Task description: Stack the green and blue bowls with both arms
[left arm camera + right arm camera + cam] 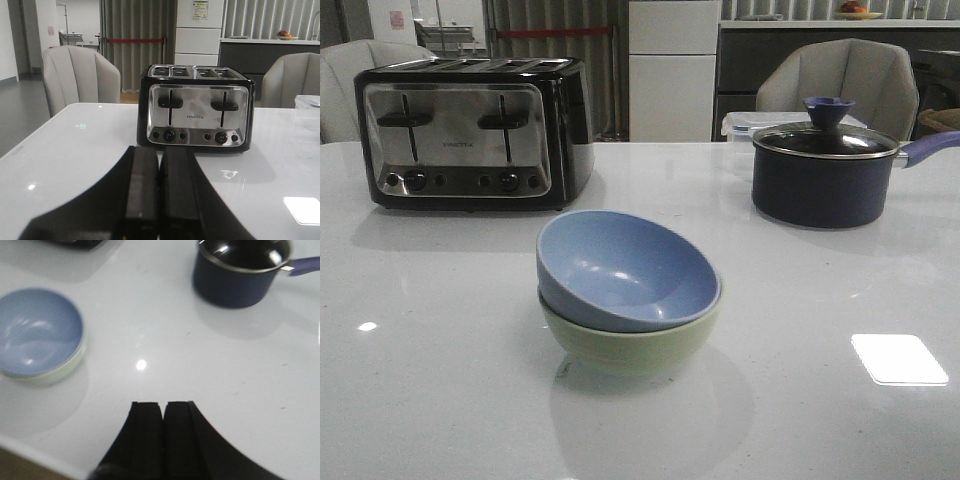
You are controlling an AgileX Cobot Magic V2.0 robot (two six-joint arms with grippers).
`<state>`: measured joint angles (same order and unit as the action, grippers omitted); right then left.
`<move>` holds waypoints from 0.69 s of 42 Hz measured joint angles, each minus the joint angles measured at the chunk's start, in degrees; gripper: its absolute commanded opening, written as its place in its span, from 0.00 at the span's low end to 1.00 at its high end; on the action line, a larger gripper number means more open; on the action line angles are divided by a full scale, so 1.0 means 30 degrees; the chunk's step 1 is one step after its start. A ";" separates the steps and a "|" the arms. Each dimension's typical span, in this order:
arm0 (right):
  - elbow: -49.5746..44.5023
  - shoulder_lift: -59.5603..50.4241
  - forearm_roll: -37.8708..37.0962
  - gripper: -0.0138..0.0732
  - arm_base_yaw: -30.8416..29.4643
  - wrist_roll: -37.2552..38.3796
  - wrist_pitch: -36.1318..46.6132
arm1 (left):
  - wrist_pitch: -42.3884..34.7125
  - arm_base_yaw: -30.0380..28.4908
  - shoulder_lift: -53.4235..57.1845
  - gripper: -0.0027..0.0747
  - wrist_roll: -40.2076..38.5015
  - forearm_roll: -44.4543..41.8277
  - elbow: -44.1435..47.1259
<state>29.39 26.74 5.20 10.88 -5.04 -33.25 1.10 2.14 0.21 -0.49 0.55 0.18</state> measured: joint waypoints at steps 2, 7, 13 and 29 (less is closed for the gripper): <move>-0.1141 -0.1087 0.0000 0.22 -0.1090 0.0000 0.1516 | 0.0000 0.0000 0.0000 0.15 0.0000 0.0000 0.0000; -0.4000 -0.3918 0.0000 0.22 -0.2888 0.0000 0.4664 | 0.0000 0.0000 0.0000 0.15 0.0000 0.0000 0.0000; -0.7059 -0.6811 0.0000 0.22 -0.3916 0.0000 0.6675 | 0.0000 0.0000 0.0000 0.15 0.0000 0.0000 0.0000; -1.0345 -0.9086 0.0000 0.22 -0.4035 -0.0039 0.8211 | 0.0000 0.0000 0.0000 0.15 0.0000 0.0008 0.0000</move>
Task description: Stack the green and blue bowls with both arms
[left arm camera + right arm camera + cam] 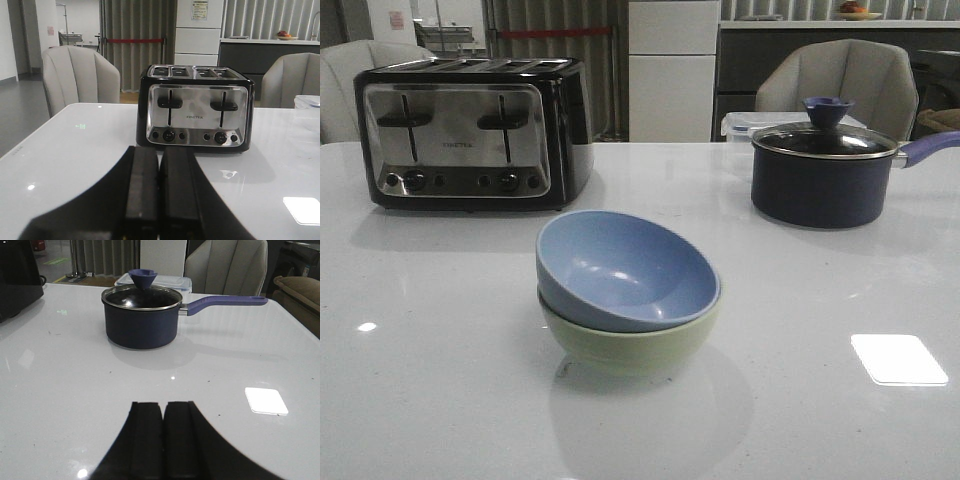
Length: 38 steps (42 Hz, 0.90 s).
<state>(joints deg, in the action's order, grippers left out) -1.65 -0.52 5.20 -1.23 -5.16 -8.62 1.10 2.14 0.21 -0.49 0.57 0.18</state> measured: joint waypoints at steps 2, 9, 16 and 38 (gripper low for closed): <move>0.0000 0.0000 0.0000 0.22 0.0000 0.0000 0.0181 | 0.0000 0.0000 0.0000 0.15 0.0000 0.0000 0.0000; 0.0000 0.0000 0.0000 0.22 0.0000 0.0000 0.0555 | 0.0000 0.0000 0.0000 0.15 0.0000 0.0000 0.0000; 0.0000 0.0000 0.0000 0.22 0.0000 0.0000 0.0773 | 0.0000 0.0000 0.0000 0.15 0.0000 0.0000 0.0000; 0.0000 0.0000 -0.2361 0.22 0.0702 0.2823 0.2271 | 0.0000 0.0000 0.0000 0.15 0.0000 0.0000 0.0000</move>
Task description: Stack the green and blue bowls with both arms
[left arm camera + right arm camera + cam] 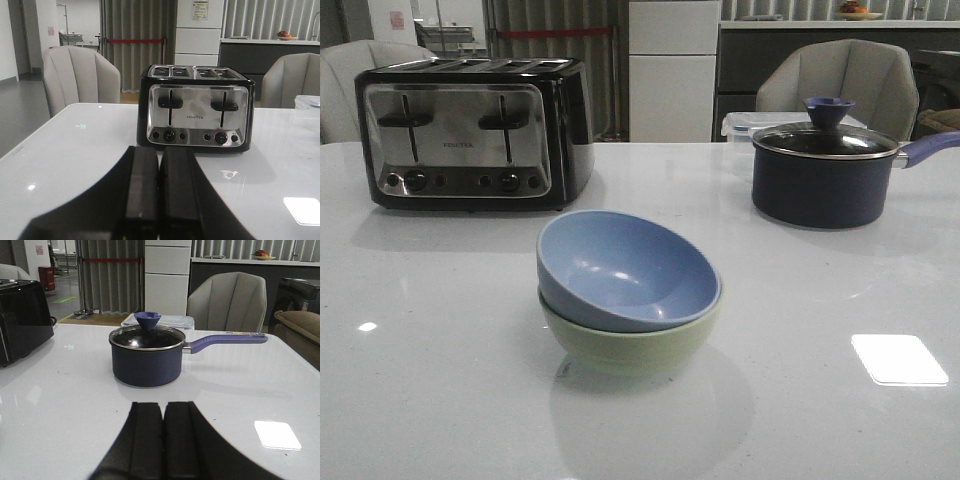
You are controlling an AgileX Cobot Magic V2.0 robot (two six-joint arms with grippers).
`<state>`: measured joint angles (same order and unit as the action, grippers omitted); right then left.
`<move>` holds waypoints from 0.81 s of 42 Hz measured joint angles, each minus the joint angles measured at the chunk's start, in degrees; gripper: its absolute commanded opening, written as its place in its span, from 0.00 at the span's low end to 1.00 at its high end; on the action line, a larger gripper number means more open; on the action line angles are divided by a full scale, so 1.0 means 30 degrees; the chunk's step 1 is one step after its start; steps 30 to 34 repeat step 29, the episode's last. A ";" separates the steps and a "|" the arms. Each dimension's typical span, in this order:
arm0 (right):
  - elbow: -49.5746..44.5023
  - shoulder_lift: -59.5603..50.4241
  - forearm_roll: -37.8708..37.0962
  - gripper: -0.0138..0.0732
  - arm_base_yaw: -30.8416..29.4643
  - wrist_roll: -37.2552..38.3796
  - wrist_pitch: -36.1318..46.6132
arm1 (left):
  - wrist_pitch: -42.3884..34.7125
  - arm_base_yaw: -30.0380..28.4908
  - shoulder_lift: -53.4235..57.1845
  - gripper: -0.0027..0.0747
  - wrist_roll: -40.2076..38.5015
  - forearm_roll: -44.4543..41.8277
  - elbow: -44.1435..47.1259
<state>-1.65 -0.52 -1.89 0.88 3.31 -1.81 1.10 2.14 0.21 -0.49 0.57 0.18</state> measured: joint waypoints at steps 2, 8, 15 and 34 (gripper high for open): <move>0.0000 0.0000 0.0000 0.22 0.0117 0.0078 0.0000 | 0.0000 0.0000 0.0000 0.15 0.0000 0.0000 0.0000; 0.0000 0.0000 0.0000 0.22 0.0164 0.0121 0.0043 | 0.0000 0.0000 0.0000 0.15 0.0000 0.0000 0.0000; 0.0000 0.0000 0.0000 0.22 0.0164 0.0121 0.0165 | 0.0000 0.0000 0.0000 0.15 0.0000 0.0000 0.0000; 0.0000 0.0000 0.0000 0.22 0.0164 0.0121 0.0193 | 0.0000 0.0000 0.0000 0.15 0.0000 0.0000 0.0000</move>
